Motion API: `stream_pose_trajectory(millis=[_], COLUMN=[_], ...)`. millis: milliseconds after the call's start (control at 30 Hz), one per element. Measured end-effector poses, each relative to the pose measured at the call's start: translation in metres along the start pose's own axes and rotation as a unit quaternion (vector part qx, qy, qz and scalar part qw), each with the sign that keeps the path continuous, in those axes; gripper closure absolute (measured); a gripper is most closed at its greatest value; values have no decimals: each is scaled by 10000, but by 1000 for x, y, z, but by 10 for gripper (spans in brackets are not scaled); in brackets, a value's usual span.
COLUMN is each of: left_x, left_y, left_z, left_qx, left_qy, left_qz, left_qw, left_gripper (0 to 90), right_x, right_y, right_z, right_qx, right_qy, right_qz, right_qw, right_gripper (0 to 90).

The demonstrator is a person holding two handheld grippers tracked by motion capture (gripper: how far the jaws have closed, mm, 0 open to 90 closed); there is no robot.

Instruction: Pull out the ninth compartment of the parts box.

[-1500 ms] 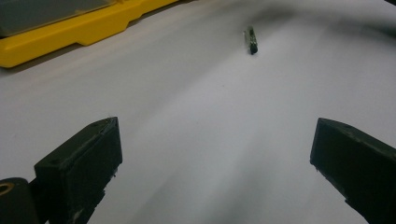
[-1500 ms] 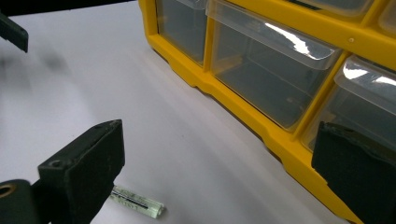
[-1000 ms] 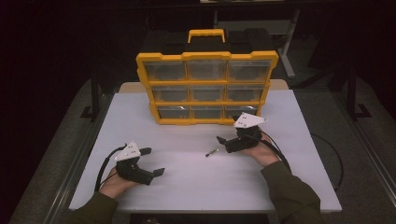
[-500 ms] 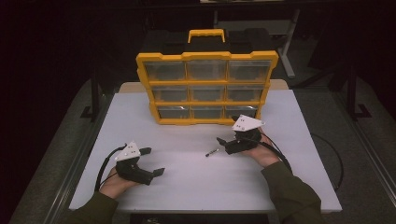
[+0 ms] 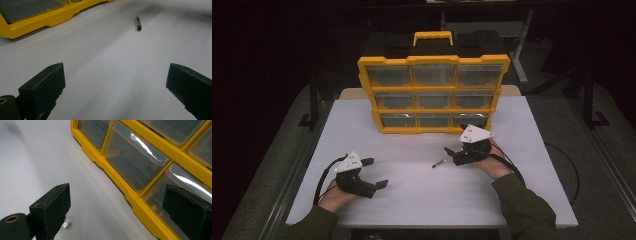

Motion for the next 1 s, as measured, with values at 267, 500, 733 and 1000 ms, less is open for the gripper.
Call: stream_pose_trajectory(millis=[267, 500, 733, 1000], left_x=[1, 0, 0, 1], left_y=[1, 1, 1, 1], left_z=[0, 0, 0, 0], left_qx=[20, -14, -4, 18], left_qy=[-29, 1, -25, -54], left_qz=[12, 9, 6, 19], left_qw=[10000, 10000, 10000, 10000], left_gripper=[15, 15, 15, 16], right_x=[2, 5, 7, 8], right_y=[2, 2, 2, 2], right_z=[3, 7, 8, 8], right_qx=[-28, 7, 30, 43], right_qy=[223, 576, 712, 786], right_qz=[-204, -401, -473, -551], right_qw=[9995, 9975, 9963, 9954], right_gripper=[68, 67, 66, 66])
Point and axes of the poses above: each handheld gripper's, and its own axes: y roughly backward along the jaws, z roughly out of its top, x roughly to its left, the point moved 4 cm from there along -y, roughly forward along the jaws, and after that the axes turned 7 degrees about z, right-handed, at the moved point
